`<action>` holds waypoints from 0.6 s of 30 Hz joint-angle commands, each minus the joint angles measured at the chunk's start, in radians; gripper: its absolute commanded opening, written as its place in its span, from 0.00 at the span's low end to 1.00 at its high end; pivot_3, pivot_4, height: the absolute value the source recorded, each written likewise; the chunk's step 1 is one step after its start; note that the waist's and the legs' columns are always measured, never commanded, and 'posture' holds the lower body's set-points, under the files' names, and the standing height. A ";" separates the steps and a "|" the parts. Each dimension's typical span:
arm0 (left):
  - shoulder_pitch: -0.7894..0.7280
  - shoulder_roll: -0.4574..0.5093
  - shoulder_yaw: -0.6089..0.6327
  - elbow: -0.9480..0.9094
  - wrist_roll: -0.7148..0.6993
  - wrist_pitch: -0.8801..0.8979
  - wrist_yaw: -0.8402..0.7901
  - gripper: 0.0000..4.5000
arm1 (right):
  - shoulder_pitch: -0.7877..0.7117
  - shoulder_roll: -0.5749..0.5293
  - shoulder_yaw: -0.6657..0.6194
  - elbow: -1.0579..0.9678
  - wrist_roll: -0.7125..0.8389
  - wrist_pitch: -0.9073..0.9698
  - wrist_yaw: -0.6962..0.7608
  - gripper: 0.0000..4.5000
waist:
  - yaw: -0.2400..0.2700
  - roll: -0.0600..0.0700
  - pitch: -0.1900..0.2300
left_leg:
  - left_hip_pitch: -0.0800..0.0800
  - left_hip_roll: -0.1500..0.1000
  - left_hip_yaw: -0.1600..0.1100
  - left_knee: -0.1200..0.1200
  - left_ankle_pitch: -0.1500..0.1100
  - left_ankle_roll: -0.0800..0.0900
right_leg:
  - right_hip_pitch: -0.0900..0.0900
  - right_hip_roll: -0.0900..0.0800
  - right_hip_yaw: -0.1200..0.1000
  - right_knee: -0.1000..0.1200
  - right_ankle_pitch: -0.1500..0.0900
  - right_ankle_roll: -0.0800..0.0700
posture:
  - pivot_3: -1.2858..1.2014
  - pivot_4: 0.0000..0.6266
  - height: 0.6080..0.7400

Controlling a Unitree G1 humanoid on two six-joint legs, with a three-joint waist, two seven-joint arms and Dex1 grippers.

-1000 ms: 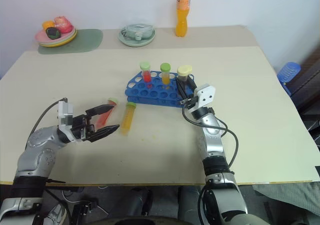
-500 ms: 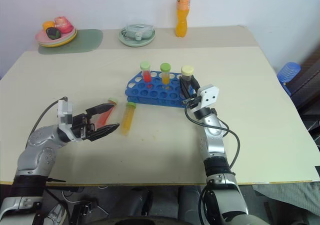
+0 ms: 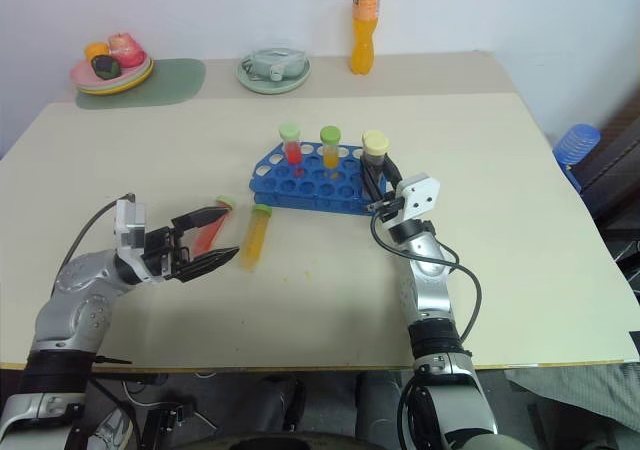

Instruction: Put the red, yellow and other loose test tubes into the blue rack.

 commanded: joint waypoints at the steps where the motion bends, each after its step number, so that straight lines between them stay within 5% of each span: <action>1: -0.016 0.007 0.017 -0.041 -0.008 -0.001 0.008 1.00 | -0.001 0.012 0.012 0.058 -0.005 0.012 0.003 0.18 | 0.000 0.000 0.000 | 0.000 0.000 0.000 0.000 0.000 0.000 | 0.000 0.000 0.000 0.000 0.000 0.000 | 0.52 0.24 1.00; 18: 0.009 0.013 0.023 -0.071 -0.013 0.006 0.024 1.00 | 0.015 0.028 0.025 0.081 0.008 0.012 0.038 0.18 | -0.001 0.000 0.000 | 0.001 0.000 0.000 -0.001 0.000 0.000 | 0.000 0.000 0.001 0.000 0.000 0.000 | 0.52 0.24 1.00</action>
